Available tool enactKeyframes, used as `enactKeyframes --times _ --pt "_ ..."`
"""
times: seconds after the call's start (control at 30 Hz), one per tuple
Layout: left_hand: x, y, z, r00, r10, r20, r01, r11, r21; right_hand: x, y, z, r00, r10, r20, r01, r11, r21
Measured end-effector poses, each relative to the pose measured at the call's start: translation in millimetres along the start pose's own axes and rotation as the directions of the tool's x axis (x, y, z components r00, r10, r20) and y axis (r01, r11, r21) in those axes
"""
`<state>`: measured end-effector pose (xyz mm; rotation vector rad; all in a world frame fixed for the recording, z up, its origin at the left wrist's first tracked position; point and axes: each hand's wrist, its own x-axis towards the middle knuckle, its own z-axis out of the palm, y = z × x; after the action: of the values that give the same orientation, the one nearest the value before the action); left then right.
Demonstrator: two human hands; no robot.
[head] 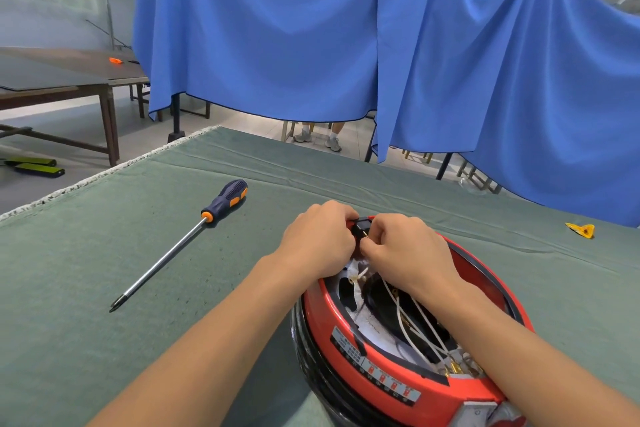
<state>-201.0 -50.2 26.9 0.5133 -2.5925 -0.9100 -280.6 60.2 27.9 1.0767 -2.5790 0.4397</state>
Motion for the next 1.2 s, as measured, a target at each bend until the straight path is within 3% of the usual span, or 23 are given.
enactKeyframes --times 0.37,0.43,0.53,0.6,0.7,0.8,1.0,1.1,1.2 --pt "2.6 -7.2 -17.5 0.998 -0.017 0.064 0.011 0.996 0.093 2.9 34.4 -39.5 0.96 0.253 -0.123 -0.241 0.965 0.107" --pt "3.2 -11.0 -23.5 0.997 -0.032 0.067 0.026 0.996 0.084 -1.9 47.8 -41.3 0.956 0.282 -0.085 -0.275 0.958 0.078" --pt "2.5 -13.4 -30.3 0.997 -0.056 0.054 0.052 0.996 0.066 -13.5 57.4 -25.3 0.95 0.296 0.1 -0.31 0.934 0.178" --pt "1.7 -11.5 -31.9 0.997 -0.071 0.039 0.069 0.996 0.065 -20.6 58.3 -13.9 0.931 0.322 0.173 -0.365 0.848 0.384" --pt "2.6 -3.8 -29.2 0.992 -0.119 0.032 0.115 0.988 0.104 -24.8 57.4 -9.6 0.915 0.375 0.149 -0.385 0.703 0.599" --pt "9.9 9.1 -24.2 0.991 -0.13 0.022 0.121 0.966 0.228 -21.7 61.1 -6.5 0.899 0.394 0.194 -0.417 0.629 0.656" --pt "12.3 18.1 -6.8 0.998 -0.013 0.067 -0.002 0.975 0.221 -12.7 74.1 3.4 0.877 0.427 0.221 -0.44 0.528 0.726" --pt "17.5 11.1 -10.2 0.998 0.014 0.063 -0.025 0.983 0.182 -4.4 87.2 7.5 0.842 0.471 0.262 -0.46 0.374 0.805" --pt "21.4 10.1 -11.6 0.997 0.04 0.059 -0.049 0.985 0.165 -0.6 107.9 18.1 0.825 0.528 0.203 -0.466 0.431 0.773"
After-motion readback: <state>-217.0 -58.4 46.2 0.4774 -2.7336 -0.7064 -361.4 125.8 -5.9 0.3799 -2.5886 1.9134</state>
